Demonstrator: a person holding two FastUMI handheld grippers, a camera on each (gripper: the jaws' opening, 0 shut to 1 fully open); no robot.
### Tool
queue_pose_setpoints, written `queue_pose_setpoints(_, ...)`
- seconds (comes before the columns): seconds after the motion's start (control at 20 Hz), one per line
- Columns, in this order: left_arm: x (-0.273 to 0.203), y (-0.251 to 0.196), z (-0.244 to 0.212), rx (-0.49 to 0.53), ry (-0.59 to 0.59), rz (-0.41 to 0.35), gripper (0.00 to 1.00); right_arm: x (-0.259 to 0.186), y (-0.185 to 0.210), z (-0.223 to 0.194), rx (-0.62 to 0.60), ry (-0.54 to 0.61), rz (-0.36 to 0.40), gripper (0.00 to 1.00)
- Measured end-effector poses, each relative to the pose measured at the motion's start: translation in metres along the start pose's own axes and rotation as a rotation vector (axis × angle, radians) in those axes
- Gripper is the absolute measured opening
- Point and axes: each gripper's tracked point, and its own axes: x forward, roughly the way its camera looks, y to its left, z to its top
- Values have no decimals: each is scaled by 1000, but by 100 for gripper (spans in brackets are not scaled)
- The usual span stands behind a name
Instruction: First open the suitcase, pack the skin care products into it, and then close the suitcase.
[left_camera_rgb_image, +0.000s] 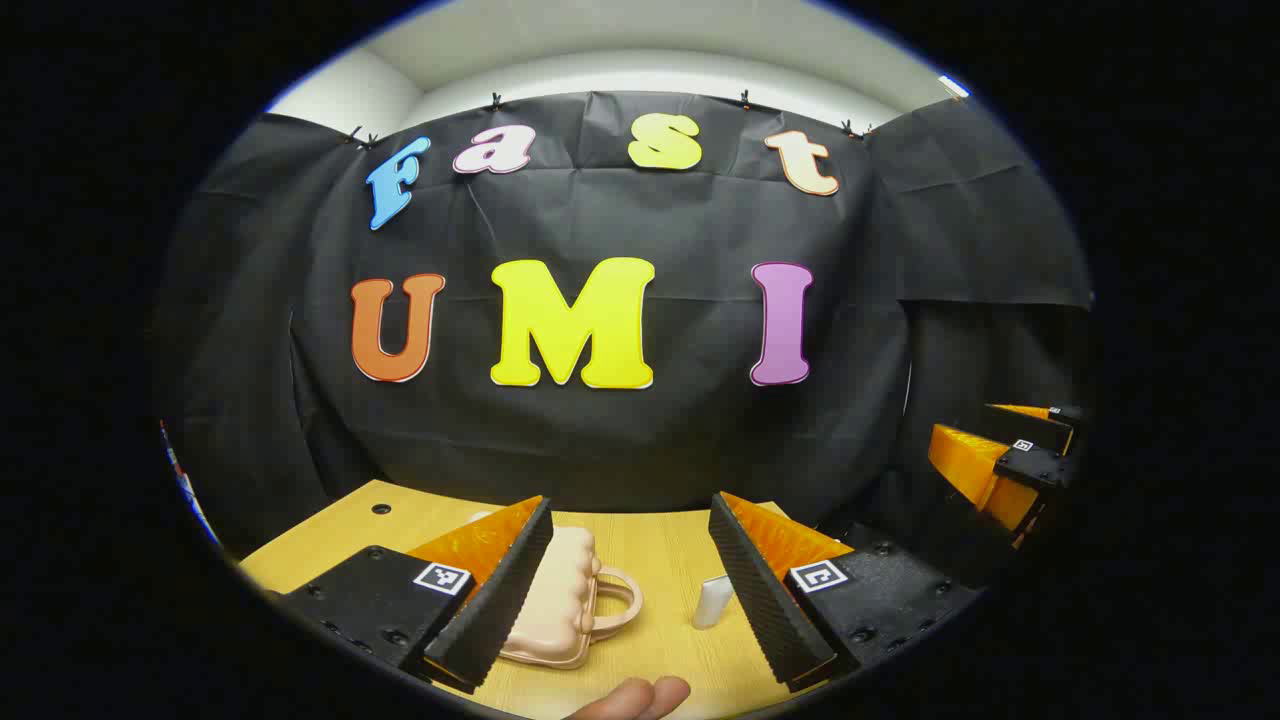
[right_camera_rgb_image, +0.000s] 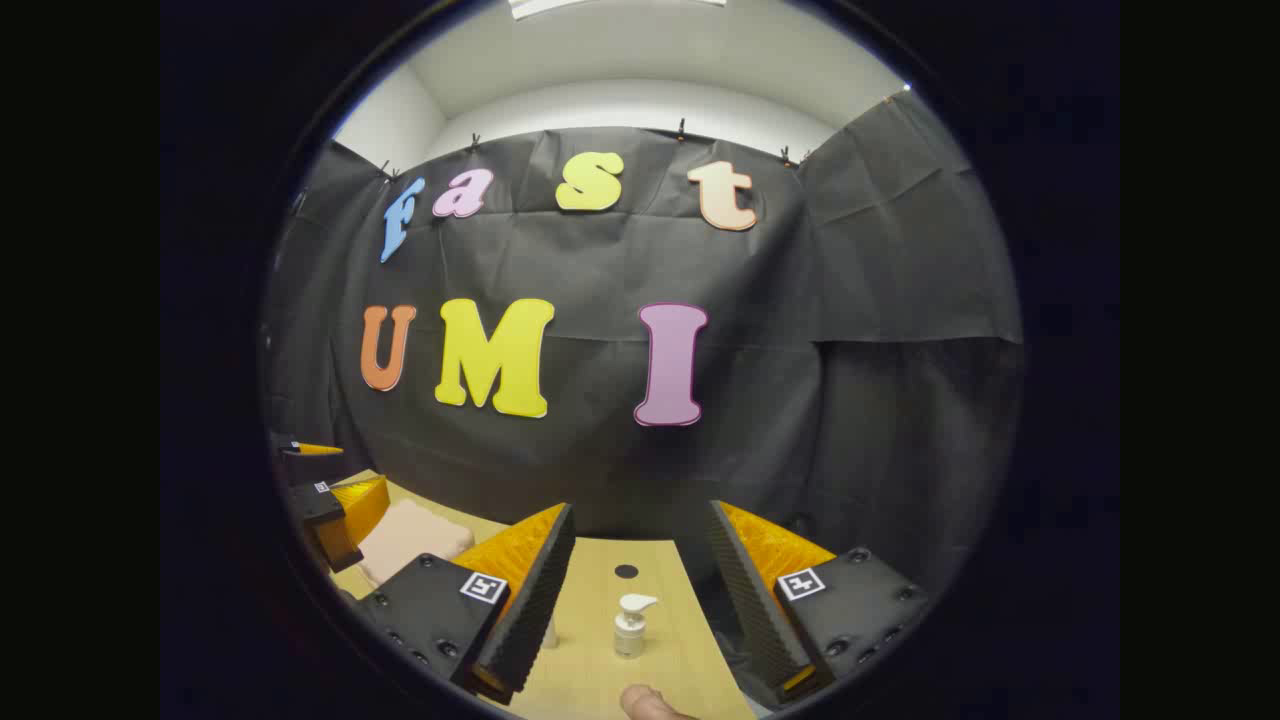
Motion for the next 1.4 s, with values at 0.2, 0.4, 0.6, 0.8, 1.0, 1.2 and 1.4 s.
queue_pose_setpoints(0.2, 0, 2, -8, -38, 22, 11, 100, 0, 4, -1, -16, -4, 16, 80)
queue_pose_setpoints(0.4, 1, 8, -7, -29, 16, 38, 100, 6, 6, -3, -20, 0, 27, 79)
queue_pose_setpoints(0.6, 6, 9, -9, -23, 12, 50, 100, 11, 7, -5, -25, 7, 38, 80)
queue_pose_setpoints(0.8, 11, 10, -11, -26, 15, 58, 100, 17, 5, -5, -28, 0, 42, 80)
queue_pose_setpoints(1.0, 21, 12, -14, 12, -3, 66, 100, 22, 0, -9, -33, 7, 37, 80)
queue_pose_setpoints(1.2, 40, 28, -49, 137, 21, 89, 100, 26, -17, -24, -37, 34, 5, 79)
queue_pose_setpoints(1.4, 55, 28, -94, 307, 62, 71, 100, 22, -41, -39, -48, 56, -36, 79)
